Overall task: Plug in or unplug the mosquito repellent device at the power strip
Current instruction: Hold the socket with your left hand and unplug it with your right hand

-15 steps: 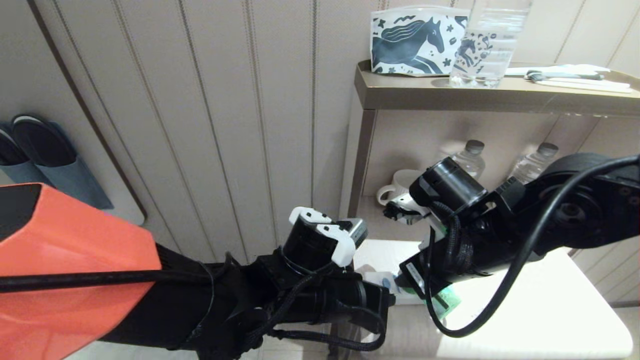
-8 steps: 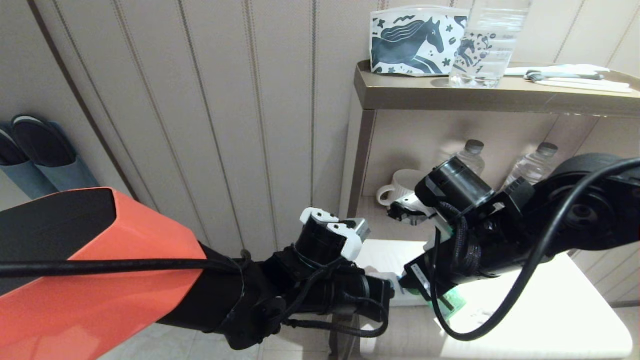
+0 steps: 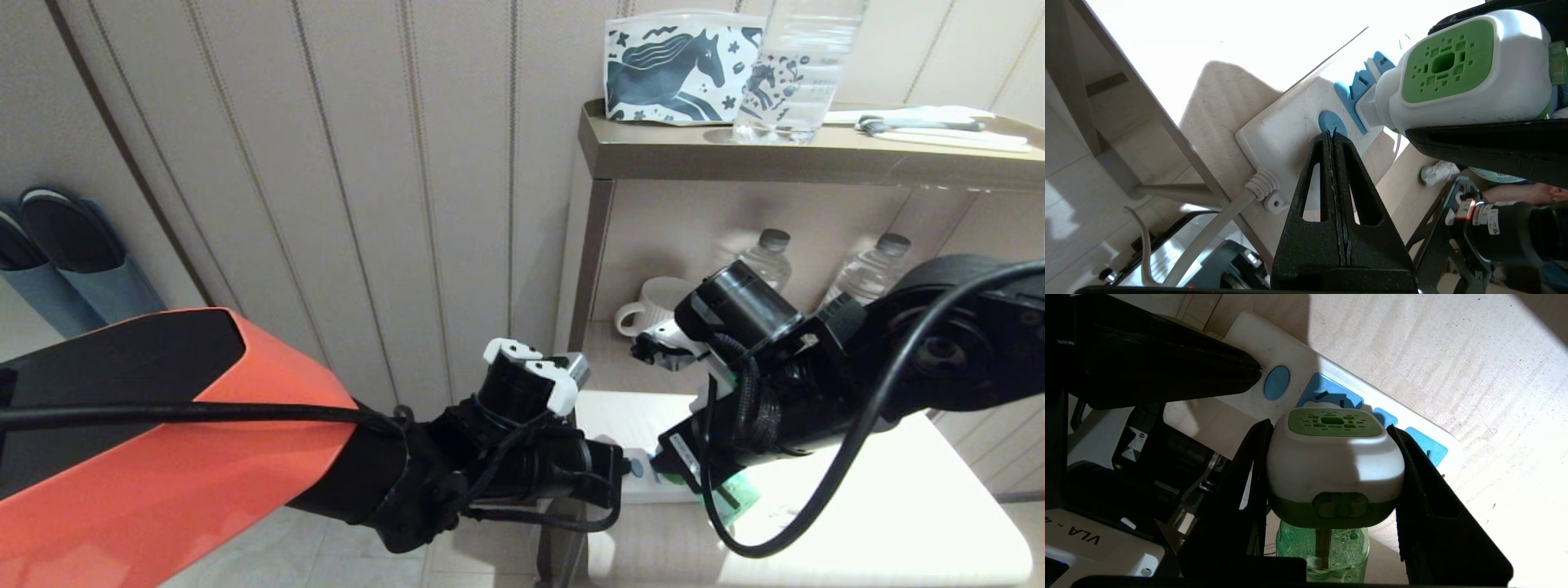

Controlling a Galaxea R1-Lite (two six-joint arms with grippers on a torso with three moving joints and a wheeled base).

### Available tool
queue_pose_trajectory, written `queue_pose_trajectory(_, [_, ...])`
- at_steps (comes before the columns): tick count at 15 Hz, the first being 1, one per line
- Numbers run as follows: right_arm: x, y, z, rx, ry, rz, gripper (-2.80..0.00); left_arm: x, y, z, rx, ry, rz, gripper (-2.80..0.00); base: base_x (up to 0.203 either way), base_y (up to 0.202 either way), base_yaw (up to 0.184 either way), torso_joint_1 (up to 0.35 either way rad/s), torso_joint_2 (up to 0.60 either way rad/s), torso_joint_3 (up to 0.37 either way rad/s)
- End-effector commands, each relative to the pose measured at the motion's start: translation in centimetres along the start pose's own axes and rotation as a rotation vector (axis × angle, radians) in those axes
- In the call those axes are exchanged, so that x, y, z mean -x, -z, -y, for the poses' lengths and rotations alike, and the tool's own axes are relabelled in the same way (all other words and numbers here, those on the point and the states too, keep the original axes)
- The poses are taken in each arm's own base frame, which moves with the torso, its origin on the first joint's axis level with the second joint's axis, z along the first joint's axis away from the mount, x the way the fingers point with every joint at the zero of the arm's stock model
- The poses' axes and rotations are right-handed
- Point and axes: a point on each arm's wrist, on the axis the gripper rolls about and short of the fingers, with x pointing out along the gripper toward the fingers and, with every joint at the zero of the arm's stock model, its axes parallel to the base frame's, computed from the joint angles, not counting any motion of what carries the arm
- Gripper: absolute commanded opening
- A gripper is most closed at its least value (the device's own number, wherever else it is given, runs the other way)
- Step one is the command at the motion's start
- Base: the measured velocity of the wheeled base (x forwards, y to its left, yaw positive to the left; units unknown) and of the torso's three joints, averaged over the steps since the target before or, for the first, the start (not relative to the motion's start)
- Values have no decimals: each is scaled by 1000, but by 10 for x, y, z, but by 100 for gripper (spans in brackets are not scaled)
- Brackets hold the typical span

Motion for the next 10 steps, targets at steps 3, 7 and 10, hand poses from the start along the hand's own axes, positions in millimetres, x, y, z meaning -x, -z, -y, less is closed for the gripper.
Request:
queue_pose_trajectory(3, [1, -2, 0, 0, -1, 6, -280, -2, 7, -1, 7, -6, -24, -280, 0, 0, 0, 0, 0, 0])
queue_pose_trajectory(7, [8, -6, -1, 0, -1, 31, -280, -7, 15, 4, -3, 1, -50, -280, 0, 0, 0, 0, 0, 0])
queue_pose_trajectory(10, [15, -4, 1, 2, 2, 21, -280, -12, 20, 3, -5, -1, -62, -280, 0, 0, 0, 0, 0, 0])
